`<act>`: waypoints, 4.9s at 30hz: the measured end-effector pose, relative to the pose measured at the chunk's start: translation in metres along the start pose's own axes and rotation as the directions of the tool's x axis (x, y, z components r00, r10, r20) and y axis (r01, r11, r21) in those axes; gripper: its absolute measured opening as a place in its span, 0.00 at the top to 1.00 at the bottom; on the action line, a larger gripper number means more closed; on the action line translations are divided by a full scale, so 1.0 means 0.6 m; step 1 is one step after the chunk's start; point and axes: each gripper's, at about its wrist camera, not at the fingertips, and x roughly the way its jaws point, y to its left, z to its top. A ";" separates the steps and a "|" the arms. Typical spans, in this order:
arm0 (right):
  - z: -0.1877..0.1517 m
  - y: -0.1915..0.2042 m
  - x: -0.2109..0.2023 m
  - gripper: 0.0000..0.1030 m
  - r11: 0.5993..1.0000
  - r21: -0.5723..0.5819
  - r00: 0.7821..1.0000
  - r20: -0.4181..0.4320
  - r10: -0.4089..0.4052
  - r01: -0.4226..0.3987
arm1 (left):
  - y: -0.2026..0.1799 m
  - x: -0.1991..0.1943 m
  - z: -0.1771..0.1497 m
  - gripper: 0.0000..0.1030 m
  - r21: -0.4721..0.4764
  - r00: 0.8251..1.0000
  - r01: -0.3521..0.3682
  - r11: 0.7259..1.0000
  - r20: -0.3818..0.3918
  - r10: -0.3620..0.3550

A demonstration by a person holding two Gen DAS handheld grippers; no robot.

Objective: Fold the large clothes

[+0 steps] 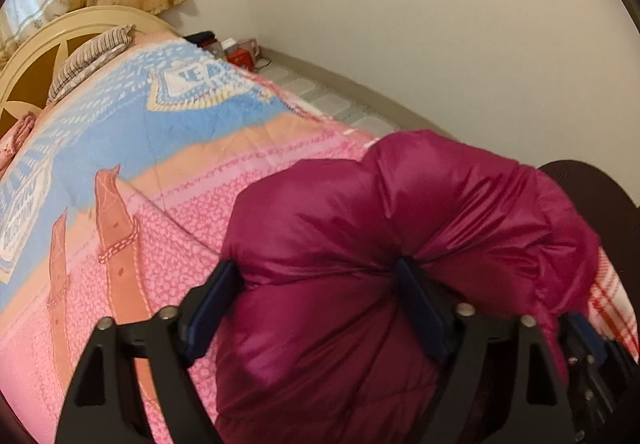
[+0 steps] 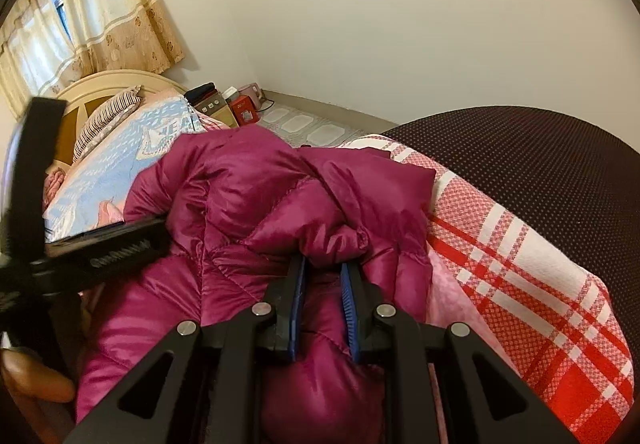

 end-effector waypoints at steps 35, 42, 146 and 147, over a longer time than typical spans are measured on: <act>-0.201 0.018 -0.228 0.81 0.987 -0.115 0.994 -0.021 0.110 -0.112 | 0.044 -0.246 -0.242 0.15 0.030 0.992 0.070 0.997 0.103 -0.073; -0.213 0.018 -0.303 0.81 0.988 -0.100 0.993 0.013 0.118 -0.116 | 0.053 -0.305 -0.293 0.15 0.030 0.987 0.072 0.997 0.142 -0.075; -0.258 0.054 -0.645 0.21 0.979 -0.193 0.886 0.442 0.144 -0.062 | 0.065 -0.592 -0.387 0.00 -0.042 0.818 -0.073 0.996 0.569 0.084; -0.259 0.055 -0.644 0.21 0.979 -0.195 0.886 0.442 0.142 -0.059 | 0.066 -0.591 -0.386 0.00 -0.045 0.819 -0.074 0.996 0.567 0.086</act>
